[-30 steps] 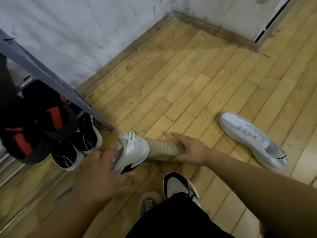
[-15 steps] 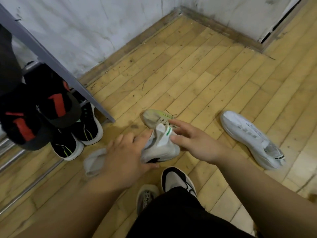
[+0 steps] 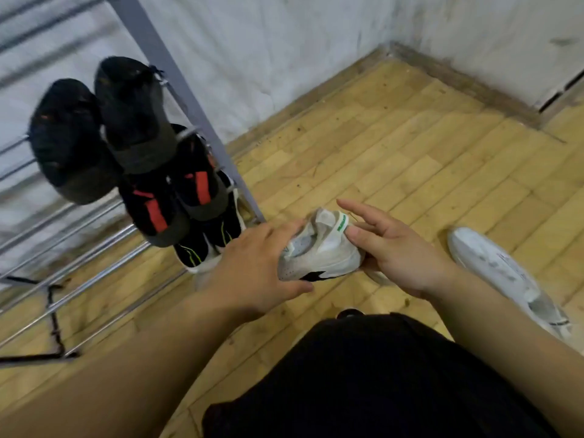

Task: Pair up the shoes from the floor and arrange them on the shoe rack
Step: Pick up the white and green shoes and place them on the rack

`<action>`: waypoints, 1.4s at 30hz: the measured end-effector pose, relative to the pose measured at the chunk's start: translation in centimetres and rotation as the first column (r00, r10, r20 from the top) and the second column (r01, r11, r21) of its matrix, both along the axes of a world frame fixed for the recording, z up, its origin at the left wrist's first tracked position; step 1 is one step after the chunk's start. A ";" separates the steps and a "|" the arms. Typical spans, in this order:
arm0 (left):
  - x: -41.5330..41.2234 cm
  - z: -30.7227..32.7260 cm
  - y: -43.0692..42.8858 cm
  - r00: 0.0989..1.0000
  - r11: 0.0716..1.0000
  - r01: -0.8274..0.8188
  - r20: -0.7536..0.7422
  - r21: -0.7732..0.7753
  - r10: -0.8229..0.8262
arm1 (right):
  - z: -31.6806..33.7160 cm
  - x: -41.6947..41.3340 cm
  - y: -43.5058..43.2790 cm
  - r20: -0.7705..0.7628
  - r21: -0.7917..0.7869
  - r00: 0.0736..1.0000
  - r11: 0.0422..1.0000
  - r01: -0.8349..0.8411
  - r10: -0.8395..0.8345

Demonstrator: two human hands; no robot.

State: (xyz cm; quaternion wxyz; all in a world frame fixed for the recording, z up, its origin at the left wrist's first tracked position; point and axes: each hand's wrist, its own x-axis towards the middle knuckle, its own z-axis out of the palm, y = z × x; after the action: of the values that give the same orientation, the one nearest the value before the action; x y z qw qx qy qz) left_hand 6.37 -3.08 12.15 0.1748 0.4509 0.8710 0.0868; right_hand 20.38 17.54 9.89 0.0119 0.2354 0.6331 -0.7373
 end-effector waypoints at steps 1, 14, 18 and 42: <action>-0.1 1.6 -1.3 1.000 1.000 -0.026 -0.009 -0.006 0.026 | 1.2 -0.8 -0.5 -0.008 -0.006 0.999 0.999 -0.052 0.052; 3.3 20.6 -23.1 0.945 0.947 -0.317 -0.071 0.054 0.320 | 24.0 -9.7 -16.3 0.202 0.286 0.655 0.596 -0.750 0.728; 5.4 21.6 -28.7 0.941 0.942 -0.336 -0.029 -0.008 0.336 | 24.6 -7.7 -22.3 0.233 0.256 0.646 0.596 -0.762 0.727; 12.3 30.0 -51.2 0.681 0.716 -0.667 -0.222 0.204 0.698 | 27.8 -8.2 -46.1 -0.184 0.362 0.563 0.588 -0.723 0.805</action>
State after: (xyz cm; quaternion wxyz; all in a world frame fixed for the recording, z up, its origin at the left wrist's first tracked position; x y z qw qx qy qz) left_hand 18.71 -54.30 42.16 -0.0209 0.1097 0.9857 0.1262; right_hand 12.15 -28.52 37.68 0.1974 -0.1919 0.7501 -0.6013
